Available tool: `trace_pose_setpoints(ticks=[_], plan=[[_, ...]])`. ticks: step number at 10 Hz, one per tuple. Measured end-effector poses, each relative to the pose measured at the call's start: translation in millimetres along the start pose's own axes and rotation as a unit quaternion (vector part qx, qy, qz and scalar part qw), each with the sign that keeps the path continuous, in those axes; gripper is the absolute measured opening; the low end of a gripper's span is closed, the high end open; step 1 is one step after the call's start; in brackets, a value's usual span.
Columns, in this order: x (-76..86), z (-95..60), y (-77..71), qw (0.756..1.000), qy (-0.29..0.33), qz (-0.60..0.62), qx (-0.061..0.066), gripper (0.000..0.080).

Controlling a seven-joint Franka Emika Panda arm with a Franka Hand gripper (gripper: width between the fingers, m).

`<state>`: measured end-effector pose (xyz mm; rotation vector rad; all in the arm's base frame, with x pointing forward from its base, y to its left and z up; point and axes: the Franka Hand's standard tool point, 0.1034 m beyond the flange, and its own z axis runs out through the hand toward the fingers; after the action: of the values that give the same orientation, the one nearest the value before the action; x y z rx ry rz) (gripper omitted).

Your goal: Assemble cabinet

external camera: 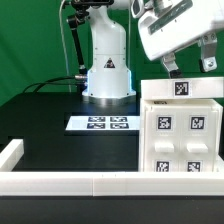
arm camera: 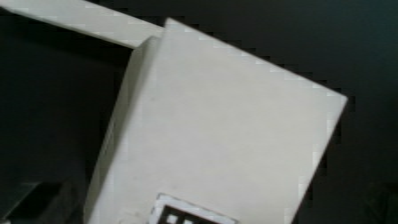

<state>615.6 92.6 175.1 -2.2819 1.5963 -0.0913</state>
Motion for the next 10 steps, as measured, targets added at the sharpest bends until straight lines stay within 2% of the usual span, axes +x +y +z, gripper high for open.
trace_pose_setpoints(ticks=[2, 4, 7, 9, 10], plan=[[3.4, -2.2, 3.8, 0.999, 0.001, -0.036, 0.006, 0.0797], [2.1, -5.7, 9.6, 0.999, 0.001, -0.036, 0.004, 0.0797], [3.2, -21.0, -4.6, 0.999, -0.004, -0.043, 0.011, 0.0797], [2.6, -19.3, -2.9, 0.998, -0.004, -0.054, 0.009, 0.0797], [3.6, -19.0, -3.4, 0.993, 0.001, -0.121, 0.006, 0.0797]])
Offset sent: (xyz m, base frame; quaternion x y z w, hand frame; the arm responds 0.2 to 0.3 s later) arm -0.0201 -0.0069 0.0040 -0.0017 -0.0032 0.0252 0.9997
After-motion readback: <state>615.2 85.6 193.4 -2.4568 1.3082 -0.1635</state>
